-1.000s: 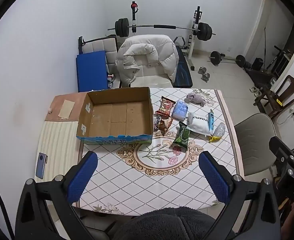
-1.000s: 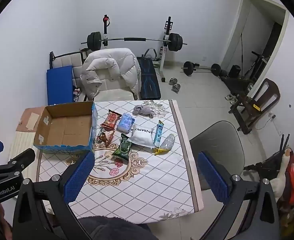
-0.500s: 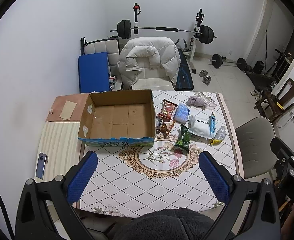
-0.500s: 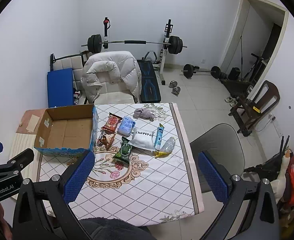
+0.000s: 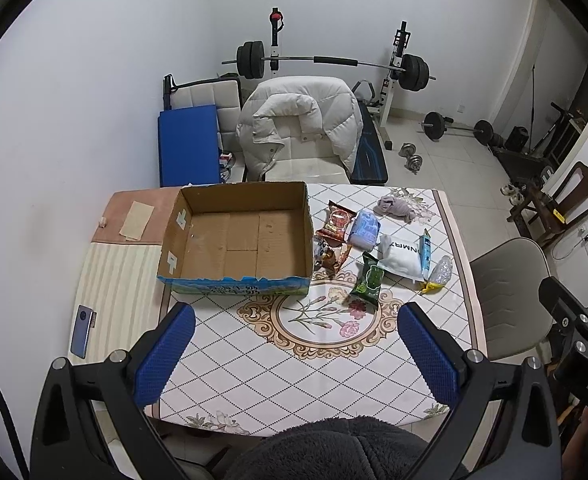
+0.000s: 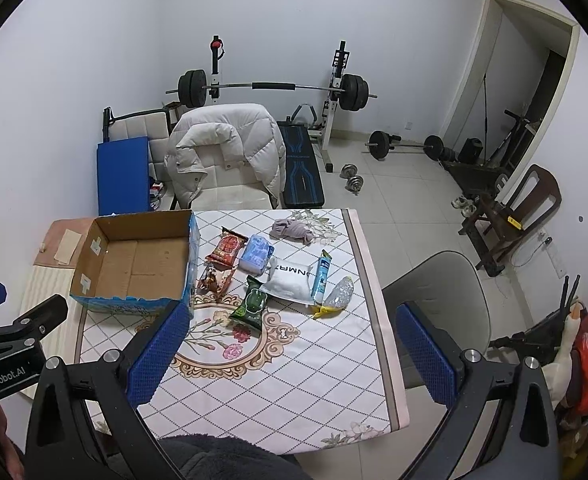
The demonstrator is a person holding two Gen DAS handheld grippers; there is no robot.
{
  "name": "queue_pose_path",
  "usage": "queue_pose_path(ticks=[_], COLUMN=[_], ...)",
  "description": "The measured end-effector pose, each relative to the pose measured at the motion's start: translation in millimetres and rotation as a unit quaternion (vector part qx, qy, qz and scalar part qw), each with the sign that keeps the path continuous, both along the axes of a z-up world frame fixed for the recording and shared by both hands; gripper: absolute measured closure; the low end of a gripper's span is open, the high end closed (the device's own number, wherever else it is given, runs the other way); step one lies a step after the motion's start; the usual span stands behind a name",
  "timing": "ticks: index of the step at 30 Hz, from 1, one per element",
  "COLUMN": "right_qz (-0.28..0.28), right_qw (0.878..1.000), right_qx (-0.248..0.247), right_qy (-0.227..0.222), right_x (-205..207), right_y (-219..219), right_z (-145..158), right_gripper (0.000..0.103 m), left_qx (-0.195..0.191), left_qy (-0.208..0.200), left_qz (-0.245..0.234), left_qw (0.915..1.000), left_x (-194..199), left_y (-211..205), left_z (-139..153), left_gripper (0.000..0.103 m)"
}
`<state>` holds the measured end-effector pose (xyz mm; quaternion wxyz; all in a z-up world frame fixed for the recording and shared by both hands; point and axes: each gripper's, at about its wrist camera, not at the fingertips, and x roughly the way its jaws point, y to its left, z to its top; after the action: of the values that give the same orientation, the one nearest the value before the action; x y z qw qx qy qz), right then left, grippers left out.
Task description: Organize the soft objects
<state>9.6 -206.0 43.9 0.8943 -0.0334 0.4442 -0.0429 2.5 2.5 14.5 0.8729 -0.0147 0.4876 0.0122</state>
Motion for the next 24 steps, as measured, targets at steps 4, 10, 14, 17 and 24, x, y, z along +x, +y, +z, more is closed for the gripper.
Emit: queue_pose_path(ticks=[4,10,14,17,24], right_qz=[0.003,0.003,0.003,0.004,0.005], right_qw=[1.000,1.000,1.000,1.000,1.000], right_qx=[-0.002,-0.006,-0.009,-0.008,-0.005], right_qy=[-0.002,-0.005,-0.010,-0.012,-0.014], right_x=[0,1,2,1,-1], right_y=[6,11,16,19,18], right_z=[2,4,7,9,13], right_gripper=[0.000,0.000,0.000,0.000,0.000], left_qx=[-0.001,-0.001,0.000,0.000,0.001], left_qy=[-0.002,-0.002,-0.004,-0.007,-0.010], left_qz=[0.000,0.000,0.001,0.001,0.002], left_qw=[1.0000,1.0000,1.0000,1.0000,0.9999], left_x=[-1,-2,-4,-6,-8], left_y=[4,6,7,9,12], left_z=[-2,-3,-4,-4,-1], left_gripper=[0.000,0.000,0.000,0.000,0.000])
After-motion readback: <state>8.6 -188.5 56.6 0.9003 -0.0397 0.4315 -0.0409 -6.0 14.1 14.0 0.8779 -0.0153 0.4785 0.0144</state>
